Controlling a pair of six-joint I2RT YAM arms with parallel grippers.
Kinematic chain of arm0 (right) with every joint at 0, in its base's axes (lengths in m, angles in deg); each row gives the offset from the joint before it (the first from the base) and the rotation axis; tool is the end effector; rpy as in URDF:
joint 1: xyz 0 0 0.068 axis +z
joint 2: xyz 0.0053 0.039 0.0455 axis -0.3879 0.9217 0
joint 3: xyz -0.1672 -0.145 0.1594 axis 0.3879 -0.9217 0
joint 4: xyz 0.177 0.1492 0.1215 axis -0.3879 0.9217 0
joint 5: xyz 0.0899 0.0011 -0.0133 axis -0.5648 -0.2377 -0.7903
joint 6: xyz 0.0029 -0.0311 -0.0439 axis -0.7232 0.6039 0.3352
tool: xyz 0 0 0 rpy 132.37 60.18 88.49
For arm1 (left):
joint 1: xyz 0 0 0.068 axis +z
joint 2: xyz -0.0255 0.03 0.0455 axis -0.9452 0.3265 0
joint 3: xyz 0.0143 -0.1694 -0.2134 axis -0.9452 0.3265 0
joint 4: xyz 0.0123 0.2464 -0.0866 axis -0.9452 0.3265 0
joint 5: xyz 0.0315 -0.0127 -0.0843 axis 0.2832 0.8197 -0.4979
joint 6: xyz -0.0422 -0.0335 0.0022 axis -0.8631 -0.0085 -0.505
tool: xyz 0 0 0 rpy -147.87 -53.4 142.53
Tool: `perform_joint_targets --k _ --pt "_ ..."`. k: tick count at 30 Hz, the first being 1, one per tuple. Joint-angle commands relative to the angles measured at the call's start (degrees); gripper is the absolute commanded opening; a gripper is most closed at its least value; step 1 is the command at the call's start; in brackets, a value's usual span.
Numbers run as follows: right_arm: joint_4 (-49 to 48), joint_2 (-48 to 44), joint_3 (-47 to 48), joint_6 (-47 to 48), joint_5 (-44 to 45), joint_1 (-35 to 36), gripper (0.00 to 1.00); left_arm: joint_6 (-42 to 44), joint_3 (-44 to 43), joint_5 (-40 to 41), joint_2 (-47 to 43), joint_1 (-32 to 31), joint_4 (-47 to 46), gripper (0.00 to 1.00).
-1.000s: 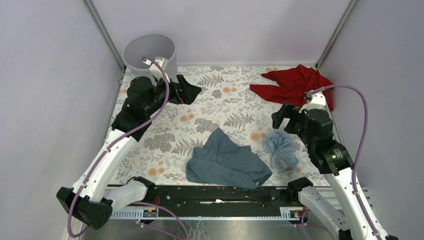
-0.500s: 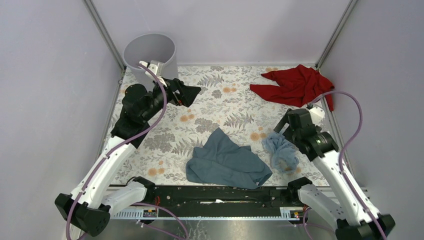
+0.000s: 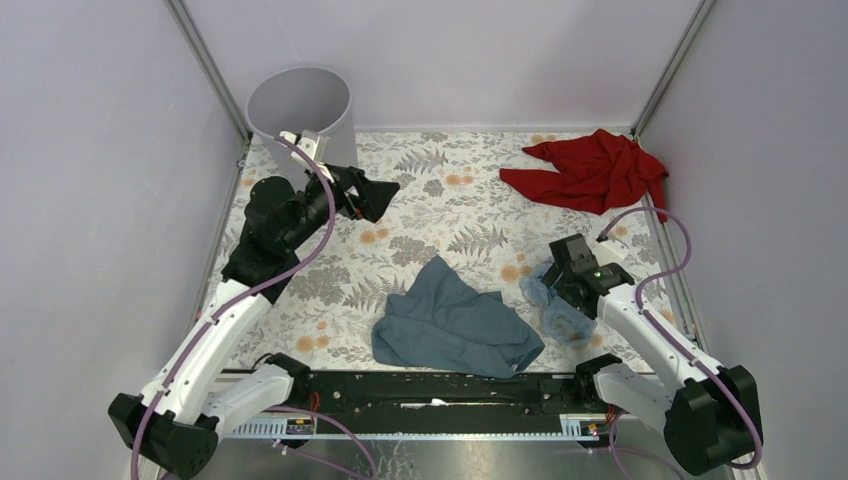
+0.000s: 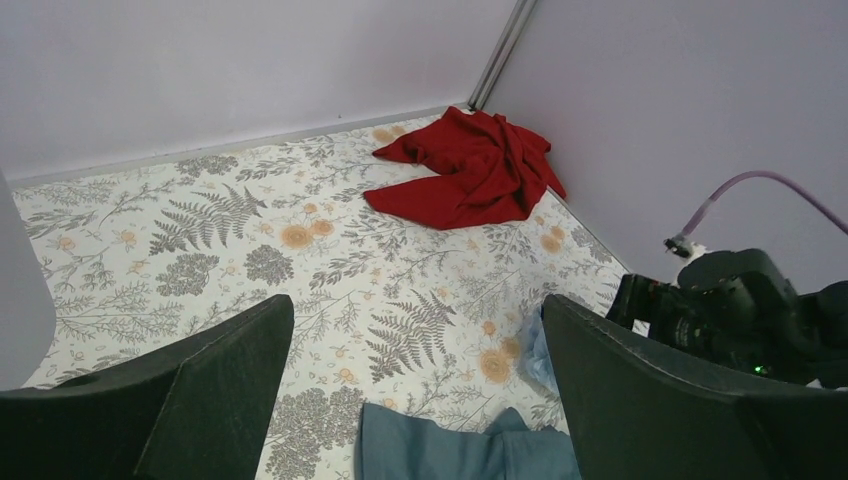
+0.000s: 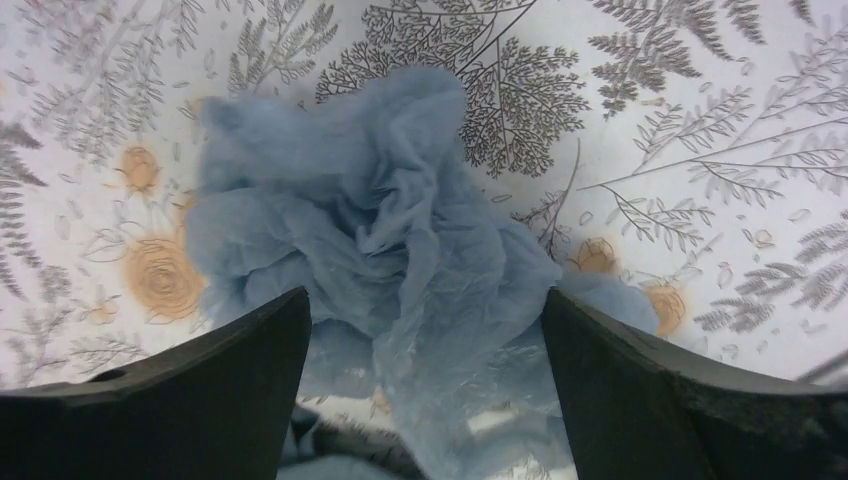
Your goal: Put the trash bags into the trash bin
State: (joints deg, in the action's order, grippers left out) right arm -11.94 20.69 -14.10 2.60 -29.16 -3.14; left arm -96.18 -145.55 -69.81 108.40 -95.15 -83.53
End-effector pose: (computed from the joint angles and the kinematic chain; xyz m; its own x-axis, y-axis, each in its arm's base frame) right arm 0.1771 0.0459 0.2187 -0.5572 0.5551 -0.6176 0.6082 0.7791 0.1516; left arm 0.1931 -0.0972 0.4039 -0.2044 -0.2671 -0.9418 0.6043 0.7224 -0.3360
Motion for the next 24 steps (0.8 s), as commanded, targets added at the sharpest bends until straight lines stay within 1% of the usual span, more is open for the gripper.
perform_joint_targets --k 1,2,3,4,5,7,8,9,11,12,14,16,17,18,20,21,22,23,24 --pt "-16.80 0.83 -5.90 7.27 0.89 -0.37 0.83 1.05 0.51 0.01 -0.07 -0.37 -3.36 0.99" --pt "-21.56 1.05 -6.55 11.43 -3.79 -0.36 0.79 1.13 0.62 0.08 0.26 -0.54 -3.36 0.99" --pt "-26.27 1.47 -7.05 18.11 -10.53 -0.35 0.73 1.26 0.65 0.15 0.65 -0.72 -3.32 0.99" --pt "-30.36 2.05 -7.02 22.54 -16.88 -0.39 0.65 1.38 0.68 0.33 1.11 -1.01 -3.17 0.99" --pt "-33.43 2.94 -6.57 25.21 -22.01 -0.35 0.55 1.47 0.65 0.38 1.66 -1.20 -3.06 0.99" --pt "-38.36 5.08 -5.43 28.81 -27.99 -0.39 0.28 1.42 0.50 0.21 2.84 -1.44 -2.84 0.99" --pt "-42.05 6.62 -4.59 30.74 -30.83 -0.35 0.23 1.22 0.43 -0.05 3.55 -1.43 -2.77 0.99" --pt "-43.20 9.40 -2.87 33.27 -33.65 -0.30 0.20 0.87 0.33 -0.20 4.48 -1.46 -2.60 0.99" --pt "-41.60 15.44 3.15 37.49 -38.76 -0.02 0.16 0.18 -0.08 0.12 6.46 -1.46 -1.91 0.99" --pt "-39.39 18.07 6.04 38.35 -39.86 0.30 0.14 -0.33 -0.44 0.53 7.63 -1.46 -0.72 0.99" --pt "-39.18 22.34 10.85 38.27 -46.24 0.36 0.14 -1.47 -1.48 0.75 10.46 -1.46 1.08 0.99" --pt "-39.61 25.55 13.68 36.99 -50.24 0.98 0.17 -2.72 -2.26 -0.83 13.64 -1.50 2.23 0.99" --pt "-39.65 26.49 14.67 35.94 -51.18 1.41 0.24 -3.38 -2.45 -1.98 15.18 -1.54 2.26 0.99" --pt "-39.48 26.89 15.38 35.41 -51.91 1.86 0.37 -4.16 -2.55 -3.19 16.66 -1.54 2.26 0.99" --pt "-36.90 26.54 16.16 34.15 -50.97 2.31 0.66 -5.52 -2.72 -4.92 19.58 -1.69 2.31 0.99" --pt "-34.57 25.84 16.41 34.12 -49.57 2.34 0.77 -6.11 -2.96 -5.67 21.06 -1.67 2.61 0.99" --pt "-32.11 25.04 16.69 34.62 -47.93 2.37 0.84 -6.68 -3.32 -6.24 22.94 -1.72 3.07 0.99" --pt "-29.60 24.11 16.66 35.29 -46.24 2.43 0.89 -7.34 -3.70 -6.93 24.51 -1.72 3.63 0.99" --pt "-27.76 22.53 16.11 35.76 -44.59 2.40 0.92 -7.76 -4.26 -7.62 25.93 -1.72 4.31 0.99"
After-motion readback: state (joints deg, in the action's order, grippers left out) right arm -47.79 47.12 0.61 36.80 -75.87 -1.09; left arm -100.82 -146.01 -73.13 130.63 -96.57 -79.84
